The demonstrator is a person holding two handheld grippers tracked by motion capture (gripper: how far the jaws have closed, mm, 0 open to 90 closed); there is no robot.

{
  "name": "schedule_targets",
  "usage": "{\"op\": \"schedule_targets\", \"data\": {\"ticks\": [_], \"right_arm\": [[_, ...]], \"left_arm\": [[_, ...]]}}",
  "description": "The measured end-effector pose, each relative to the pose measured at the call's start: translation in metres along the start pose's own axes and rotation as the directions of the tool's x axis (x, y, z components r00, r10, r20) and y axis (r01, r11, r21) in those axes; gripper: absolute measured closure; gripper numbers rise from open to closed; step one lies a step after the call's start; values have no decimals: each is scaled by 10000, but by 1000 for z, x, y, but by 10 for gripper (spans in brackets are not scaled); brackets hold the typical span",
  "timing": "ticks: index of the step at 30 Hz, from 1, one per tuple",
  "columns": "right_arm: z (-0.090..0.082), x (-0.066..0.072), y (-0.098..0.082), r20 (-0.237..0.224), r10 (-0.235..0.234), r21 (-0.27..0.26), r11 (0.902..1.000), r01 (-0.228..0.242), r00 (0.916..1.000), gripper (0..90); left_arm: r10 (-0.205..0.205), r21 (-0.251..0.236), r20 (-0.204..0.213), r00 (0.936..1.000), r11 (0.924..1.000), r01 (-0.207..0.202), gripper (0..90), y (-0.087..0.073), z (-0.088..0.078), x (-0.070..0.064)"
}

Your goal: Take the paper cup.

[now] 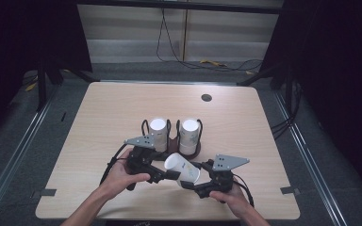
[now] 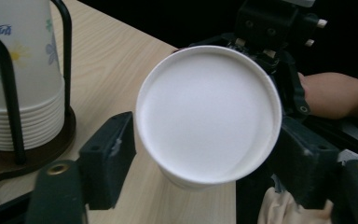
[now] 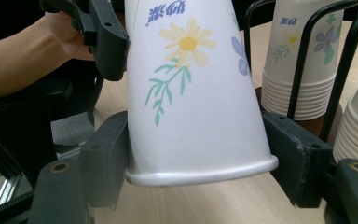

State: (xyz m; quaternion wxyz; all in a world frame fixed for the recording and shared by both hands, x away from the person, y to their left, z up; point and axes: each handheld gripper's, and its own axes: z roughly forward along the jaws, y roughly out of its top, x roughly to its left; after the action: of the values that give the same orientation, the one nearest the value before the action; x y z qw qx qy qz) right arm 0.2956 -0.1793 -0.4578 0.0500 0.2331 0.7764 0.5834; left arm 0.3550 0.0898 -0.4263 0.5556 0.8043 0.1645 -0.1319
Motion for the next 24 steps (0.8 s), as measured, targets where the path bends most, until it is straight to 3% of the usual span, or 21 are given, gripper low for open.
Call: {"op": "schedule_targets", "data": {"ticks": [12,15,24], "right_arm": [[-3,-5,2,151,235,341,9991,-240,9996,279],[-4,-6,4,134,297,520,9982,-303,9995,282],[-9,-14,7,500,327,1170,9924,-384,9982,287]], "left_arm": [[99,-60,-324,9994,9999,-101,179,0,-4,2],[293,124,-725,9969,9995,-285,158,0,-4,1],[630,304,-1287,9897,9978,-596,163,-6,-11,4]]}}
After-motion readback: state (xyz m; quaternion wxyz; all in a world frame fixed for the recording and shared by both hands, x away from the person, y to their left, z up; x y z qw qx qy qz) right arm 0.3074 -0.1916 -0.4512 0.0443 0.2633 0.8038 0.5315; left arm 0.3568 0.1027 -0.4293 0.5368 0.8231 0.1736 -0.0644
